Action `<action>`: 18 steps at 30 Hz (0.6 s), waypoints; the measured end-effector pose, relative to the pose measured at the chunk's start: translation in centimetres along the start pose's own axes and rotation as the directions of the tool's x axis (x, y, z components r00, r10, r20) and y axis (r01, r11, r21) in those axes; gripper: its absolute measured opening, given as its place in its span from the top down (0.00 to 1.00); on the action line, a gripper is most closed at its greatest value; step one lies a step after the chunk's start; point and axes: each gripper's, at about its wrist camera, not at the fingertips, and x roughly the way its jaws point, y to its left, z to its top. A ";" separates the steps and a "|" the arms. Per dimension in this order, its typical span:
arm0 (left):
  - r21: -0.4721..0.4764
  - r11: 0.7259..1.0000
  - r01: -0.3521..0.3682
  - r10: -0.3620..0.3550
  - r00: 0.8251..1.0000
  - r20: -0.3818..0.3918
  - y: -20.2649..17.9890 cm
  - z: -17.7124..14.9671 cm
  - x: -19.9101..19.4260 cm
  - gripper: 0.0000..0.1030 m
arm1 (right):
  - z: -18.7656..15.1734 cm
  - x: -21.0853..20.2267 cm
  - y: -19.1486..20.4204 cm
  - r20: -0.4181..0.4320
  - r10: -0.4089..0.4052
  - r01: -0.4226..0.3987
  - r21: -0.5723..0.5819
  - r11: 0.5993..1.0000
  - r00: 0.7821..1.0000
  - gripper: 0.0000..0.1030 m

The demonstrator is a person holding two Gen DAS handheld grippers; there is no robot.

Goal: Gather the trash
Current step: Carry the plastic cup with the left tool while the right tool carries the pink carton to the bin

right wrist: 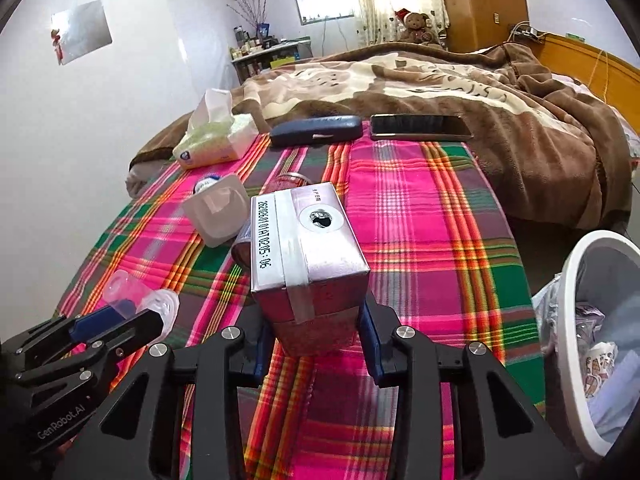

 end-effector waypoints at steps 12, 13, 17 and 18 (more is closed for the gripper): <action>0.066 0.998 0.016 -0.020 0.999 0.047 -3.3 1.1 -2.0 0.63 | 0.2 -2.6 -3.1 0.051 -0.029 0.026 0.062 0.998 0.998 0.63; 0.076 0.997 0.022 -0.026 0.998 0.052 -3.8 1.3 -2.2 0.63 | 0.2 -2.9 -3.4 0.055 -0.034 0.031 0.065 0.997 0.998 0.63; 0.107 0.993 0.042 -0.049 0.997 0.061 -5.5 1.6 -2.4 0.63 | 0.3 -4.0 -5.0 0.074 -0.056 0.049 0.093 0.994 0.996 0.63; 0.115 0.992 0.047 -0.055 0.996 0.064 -5.9 1.7 -2.5 0.63 | 0.3 -4.4 -5.5 0.082 -0.065 0.056 0.101 0.993 0.995 0.63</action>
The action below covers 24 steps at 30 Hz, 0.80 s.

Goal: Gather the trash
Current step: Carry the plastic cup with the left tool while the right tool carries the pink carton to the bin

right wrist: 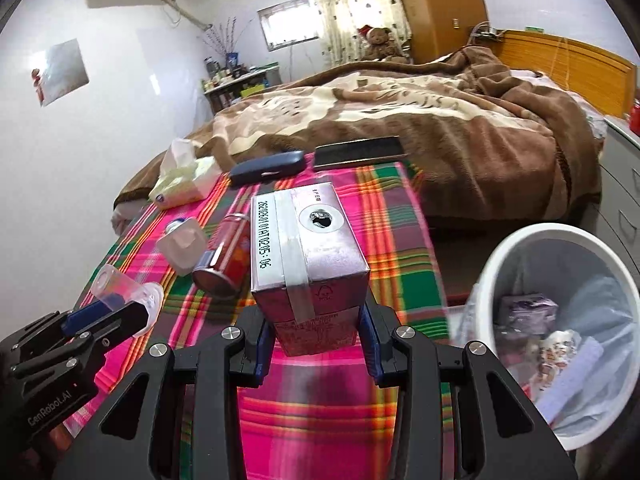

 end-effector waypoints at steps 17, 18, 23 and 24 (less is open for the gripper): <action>0.162 0.975 0.152 -0.154 0.988 0.000 -11.2 1.9 1.4 0.63 | 0.1 -3.8 -8.3 0.053 -0.149 0.142 0.125 0.982 0.987 0.63; 0.170 0.972 0.164 -0.165 0.986 -0.005 -12.0 1.9 1.6 0.63 | -0.1 -4.1 -8.8 0.055 -0.160 0.152 0.133 0.979 0.986 0.63; 0.211 0.951 0.226 -0.223 0.974 -0.036 -15.9 1.7 2.9 0.63 | -0.5 -4.7 -11.2 0.040 -0.215 0.206 0.165 0.965 0.976 0.63; 0.217 0.947 0.236 -0.232 0.972 -0.041 -16.5 1.7 3.0 0.63 | -0.7 -4.7 -11.7 0.033 -0.228 0.219 0.173 0.960 0.973 0.63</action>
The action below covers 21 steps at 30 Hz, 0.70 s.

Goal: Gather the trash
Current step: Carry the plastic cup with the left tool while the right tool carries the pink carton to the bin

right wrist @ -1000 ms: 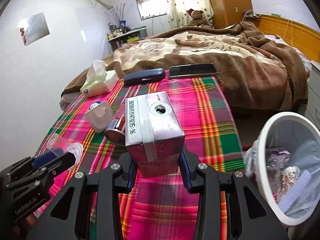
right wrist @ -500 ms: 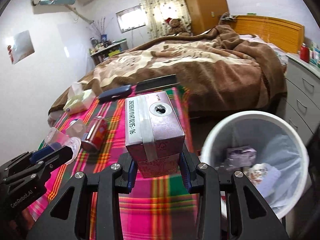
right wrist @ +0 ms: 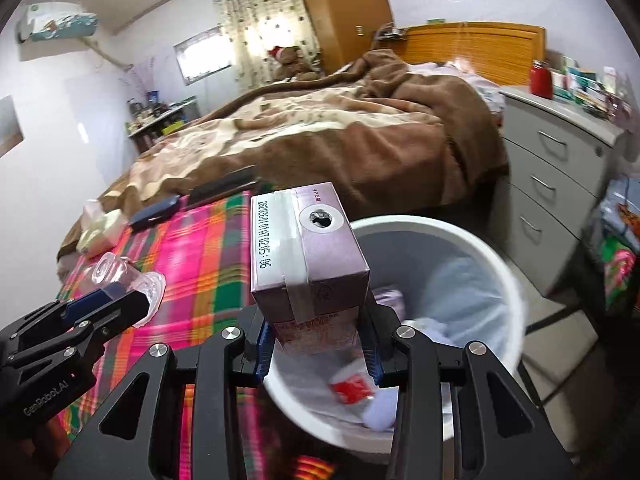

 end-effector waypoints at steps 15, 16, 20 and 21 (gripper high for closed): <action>0.052 0.990 0.128 -0.122 0.987 -0.107 -6.2 0.2 6.4 0.63 | -1.3 1.7 -5.2 -0.119 -0.112 0.119 0.053 0.991 0.987 0.63; 0.056 0.990 0.129 -0.122 0.986 -0.117 -6.4 0.2 6.8 0.63 | -1.4 1.8 -5.4 -0.124 -0.111 0.118 0.057 0.991 0.986 0.63; 0.049 0.989 0.140 -0.132 0.981 -0.141 -6.8 0.1 8.2 0.63 | -1.5 2.1 -5.8 -0.146 -0.109 0.118 0.056 0.991 0.983 0.63; 0.045 0.989 0.141 -0.133 0.980 -0.147 -6.7 0.1 8.5 0.63 | -1.5 2.1 -5.8 -0.148 -0.106 0.115 0.054 0.992 0.983 0.63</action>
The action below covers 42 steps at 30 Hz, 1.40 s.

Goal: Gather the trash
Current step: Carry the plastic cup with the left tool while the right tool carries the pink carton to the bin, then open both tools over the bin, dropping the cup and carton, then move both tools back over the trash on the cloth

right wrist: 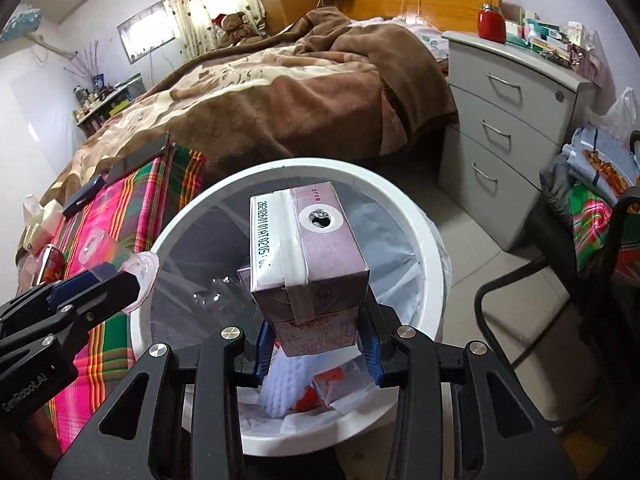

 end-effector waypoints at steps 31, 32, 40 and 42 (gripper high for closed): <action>-0.091 0.992 -0.082 0.089 0.993 0.075 4.7 -2.0 -5.4 0.38 | -0.5 -1.6 3.1 0.059 0.036 -0.034 -0.034 0.999 0.998 0.41; -0.095 0.992 -0.088 0.095 0.993 0.076 4.9 -2.1 -5.6 0.38 | -0.5 -1.7 3.3 0.059 0.039 -0.037 -0.038 0.999 0.997 0.41; -0.130 0.983 -0.129 0.144 0.984 0.109 7.5 -3.1 -8.2 0.38 | -0.7 -1.8 6.0 0.073 0.076 -0.071 -0.077 0.995 0.994 0.41; -0.142 0.980 -0.139 0.155 0.982 0.110 8.2 -3.5 -8.7 0.38 | -0.7 -1.9 6.6 0.077 0.089 -0.082 -0.086 0.993 0.993 0.41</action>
